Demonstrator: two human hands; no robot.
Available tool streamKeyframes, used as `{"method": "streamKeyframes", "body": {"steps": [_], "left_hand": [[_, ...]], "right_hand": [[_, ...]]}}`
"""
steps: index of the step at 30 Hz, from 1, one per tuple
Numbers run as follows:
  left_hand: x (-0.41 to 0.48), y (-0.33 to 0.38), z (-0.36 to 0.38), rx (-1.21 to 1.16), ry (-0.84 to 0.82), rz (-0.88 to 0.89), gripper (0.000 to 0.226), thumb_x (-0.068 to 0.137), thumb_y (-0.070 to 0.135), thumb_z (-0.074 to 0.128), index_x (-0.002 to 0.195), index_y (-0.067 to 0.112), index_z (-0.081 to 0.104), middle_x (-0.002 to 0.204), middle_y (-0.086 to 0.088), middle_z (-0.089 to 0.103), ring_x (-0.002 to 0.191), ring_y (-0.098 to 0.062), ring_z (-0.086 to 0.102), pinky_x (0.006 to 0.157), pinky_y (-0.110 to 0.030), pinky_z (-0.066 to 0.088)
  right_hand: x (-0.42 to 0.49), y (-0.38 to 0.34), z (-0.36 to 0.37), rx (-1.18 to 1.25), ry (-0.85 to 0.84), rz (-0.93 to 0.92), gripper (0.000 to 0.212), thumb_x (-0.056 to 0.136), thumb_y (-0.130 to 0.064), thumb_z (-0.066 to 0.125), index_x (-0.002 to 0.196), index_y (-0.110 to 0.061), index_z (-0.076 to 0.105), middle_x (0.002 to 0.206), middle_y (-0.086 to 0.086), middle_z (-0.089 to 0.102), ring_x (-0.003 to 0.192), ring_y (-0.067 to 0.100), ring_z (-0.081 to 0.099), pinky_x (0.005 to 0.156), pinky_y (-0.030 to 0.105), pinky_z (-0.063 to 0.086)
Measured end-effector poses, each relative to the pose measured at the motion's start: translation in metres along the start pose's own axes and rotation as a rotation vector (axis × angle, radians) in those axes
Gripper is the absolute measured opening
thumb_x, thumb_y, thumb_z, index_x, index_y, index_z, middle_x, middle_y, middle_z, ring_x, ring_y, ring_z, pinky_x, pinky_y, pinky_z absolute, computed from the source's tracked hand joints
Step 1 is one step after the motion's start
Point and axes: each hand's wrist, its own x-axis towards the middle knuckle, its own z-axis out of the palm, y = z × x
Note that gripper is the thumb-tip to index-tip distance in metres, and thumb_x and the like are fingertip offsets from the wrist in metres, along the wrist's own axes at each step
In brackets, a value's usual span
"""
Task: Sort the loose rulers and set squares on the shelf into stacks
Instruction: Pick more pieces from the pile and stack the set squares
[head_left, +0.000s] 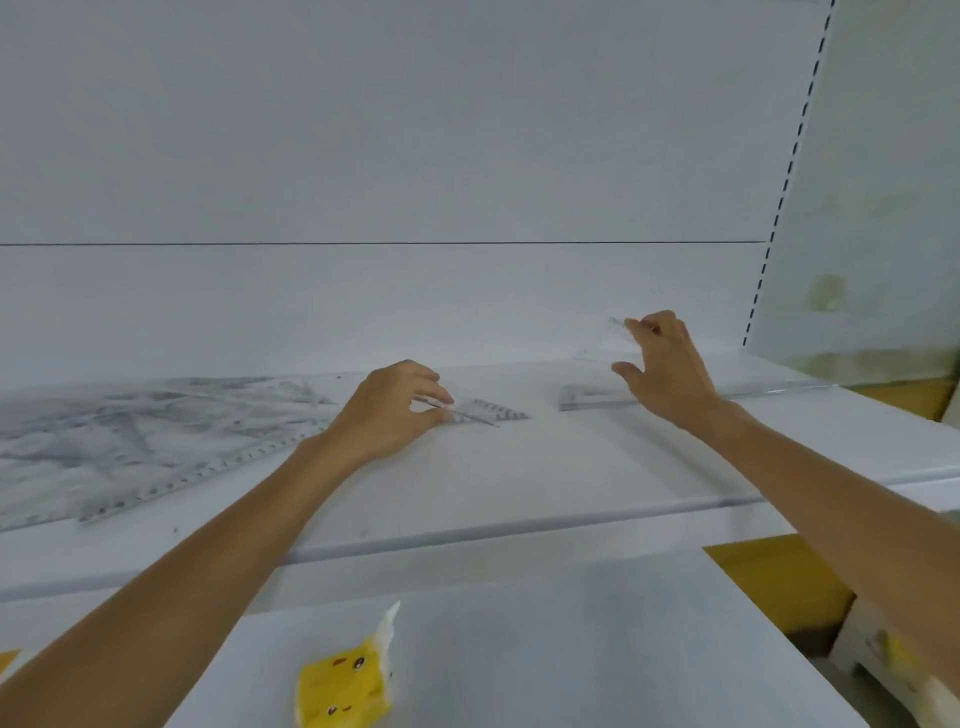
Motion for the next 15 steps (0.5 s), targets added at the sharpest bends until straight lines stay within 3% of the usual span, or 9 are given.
{"method": "streamKeyframes", "body": {"steps": [4, 8, 11, 15], "left_hand": [[0.009, 0.004, 0.010, -0.013, 0.018, -0.060, 0.015, 0.077, 0.023, 0.073, 0.092, 0.020, 0.073, 0.115, -0.001, 0.060, 0.091, -0.006, 0.054, 0.080, -0.020, 0.043], [0.012, 0.010, 0.015, -0.041, 0.098, -0.131, 0.010, 0.075, 0.023, 0.075, 0.083, 0.027, 0.070, 0.102, 0.004, 0.059, 0.084, -0.003, 0.056, 0.073, -0.014, 0.042], [0.009, 0.013, 0.018, -0.014, 0.084, -0.170, 0.012, 0.074, 0.024, 0.076, 0.084, 0.025, 0.069, 0.100, 0.003, 0.059, 0.088, -0.009, 0.056, 0.078, -0.022, 0.041], [0.010, 0.013, 0.013, -0.012, 0.089, -0.223, 0.015, 0.074, 0.027, 0.075, 0.087, 0.028, 0.068, 0.100, 0.004, 0.058, 0.092, -0.008, 0.055, 0.080, -0.022, 0.038]], "right_hand": [[0.018, 0.017, 0.004, 0.098, -0.177, -0.050, 0.055, 0.086, -0.021, 0.063, 0.135, -0.007, 0.043, 0.129, 0.012, 0.044, 0.123, 0.027, 0.039, 0.102, 0.033, 0.033], [0.030, 0.023, 0.012, 0.199, -0.337, -0.101, 0.046, 0.080, -0.019, 0.070, 0.123, -0.007, 0.056, 0.107, 0.003, 0.054, 0.108, 0.018, 0.052, 0.082, 0.020, 0.034], [0.035, 0.032, 0.019, 0.221, -0.408, -0.099, 0.044, 0.079, -0.016, 0.068, 0.121, -0.008, 0.058, 0.117, 0.005, 0.059, 0.109, 0.019, 0.053, 0.084, 0.020, 0.035], [0.034, 0.042, 0.029, 0.172, -0.540, -0.079, 0.040, 0.080, -0.015, 0.057, 0.120, -0.014, 0.059, 0.119, 0.002, 0.059, 0.105, 0.017, 0.053, 0.085, 0.021, 0.036]]}}
